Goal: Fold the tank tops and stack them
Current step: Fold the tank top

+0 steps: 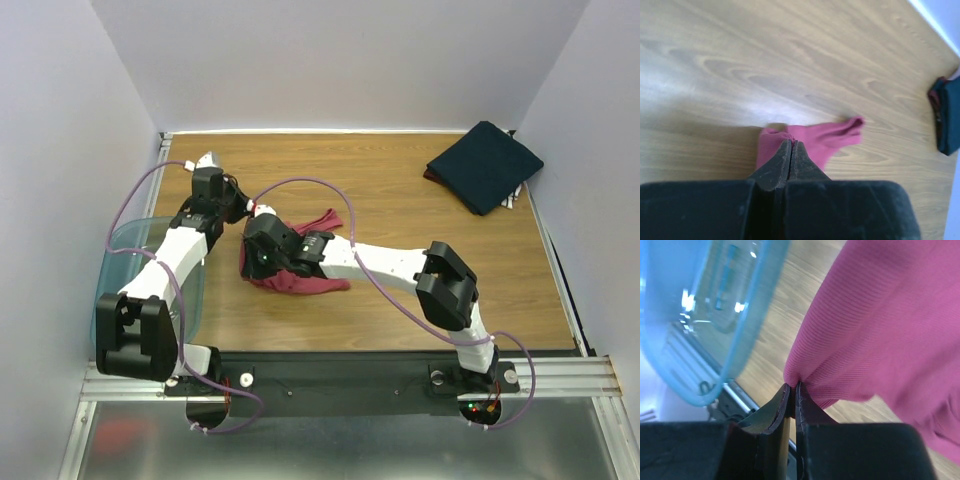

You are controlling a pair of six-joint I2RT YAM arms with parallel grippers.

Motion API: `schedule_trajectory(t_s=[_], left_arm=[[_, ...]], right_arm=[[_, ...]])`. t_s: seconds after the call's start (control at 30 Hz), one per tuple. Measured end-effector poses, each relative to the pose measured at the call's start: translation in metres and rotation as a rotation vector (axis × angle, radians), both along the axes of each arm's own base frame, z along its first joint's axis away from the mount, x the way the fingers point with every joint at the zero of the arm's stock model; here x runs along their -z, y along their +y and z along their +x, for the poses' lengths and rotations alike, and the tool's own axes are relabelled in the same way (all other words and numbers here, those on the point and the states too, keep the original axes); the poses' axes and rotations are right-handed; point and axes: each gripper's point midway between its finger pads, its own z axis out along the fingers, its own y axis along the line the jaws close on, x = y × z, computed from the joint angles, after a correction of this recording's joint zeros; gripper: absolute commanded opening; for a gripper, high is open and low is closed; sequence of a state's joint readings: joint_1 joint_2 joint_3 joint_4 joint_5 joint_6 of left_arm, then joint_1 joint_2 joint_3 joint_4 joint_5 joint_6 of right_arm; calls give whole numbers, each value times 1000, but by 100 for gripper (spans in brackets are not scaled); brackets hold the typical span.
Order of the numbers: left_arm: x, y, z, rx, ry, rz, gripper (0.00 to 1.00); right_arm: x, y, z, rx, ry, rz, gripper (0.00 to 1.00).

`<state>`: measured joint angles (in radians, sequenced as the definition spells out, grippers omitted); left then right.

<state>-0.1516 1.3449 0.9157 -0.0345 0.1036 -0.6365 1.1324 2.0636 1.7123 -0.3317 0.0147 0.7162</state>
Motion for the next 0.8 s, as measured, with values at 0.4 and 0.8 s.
schedule_trajectory(t_s=[0.4,0.8], left_arm=[[-21,-62,9,122,7,-12,0],[-7,-164,17,234,53,-26,0]], right_arm=[[-23,-72,22,73,110,146,1],[-19,-169,22,194,153,247,0]])
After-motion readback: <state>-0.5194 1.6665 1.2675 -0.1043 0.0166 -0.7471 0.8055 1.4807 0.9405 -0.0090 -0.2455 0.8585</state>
